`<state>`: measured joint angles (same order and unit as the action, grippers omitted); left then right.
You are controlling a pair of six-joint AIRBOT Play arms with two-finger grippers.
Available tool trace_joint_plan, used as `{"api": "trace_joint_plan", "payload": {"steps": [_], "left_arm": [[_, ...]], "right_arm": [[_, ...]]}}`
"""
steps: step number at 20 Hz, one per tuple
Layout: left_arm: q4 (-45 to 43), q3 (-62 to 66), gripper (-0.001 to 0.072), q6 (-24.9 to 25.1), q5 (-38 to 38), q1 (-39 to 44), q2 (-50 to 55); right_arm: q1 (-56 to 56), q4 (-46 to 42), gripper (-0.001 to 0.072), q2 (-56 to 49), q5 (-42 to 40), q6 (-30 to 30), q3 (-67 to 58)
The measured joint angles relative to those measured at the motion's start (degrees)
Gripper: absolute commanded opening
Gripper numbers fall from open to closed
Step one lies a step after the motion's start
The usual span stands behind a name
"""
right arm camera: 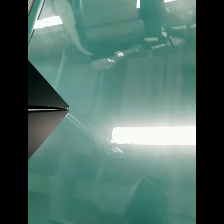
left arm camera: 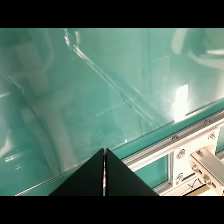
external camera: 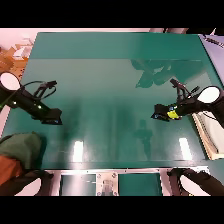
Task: Fold the shirts.
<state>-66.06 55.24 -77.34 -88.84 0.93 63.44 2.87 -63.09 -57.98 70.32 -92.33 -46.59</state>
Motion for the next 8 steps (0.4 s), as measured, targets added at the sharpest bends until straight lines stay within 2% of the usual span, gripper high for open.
{"api": "trace_joint_plan", "payload": {"steps": [8], "left_arm": [[0.33, -2.89, 0.0027, -0.2, 3.06, 0.0, -1.64]], "right_arm": [[2.84, 0.04, 0.0018, 0.83, -1.64, -0.13, 1.22]]}}
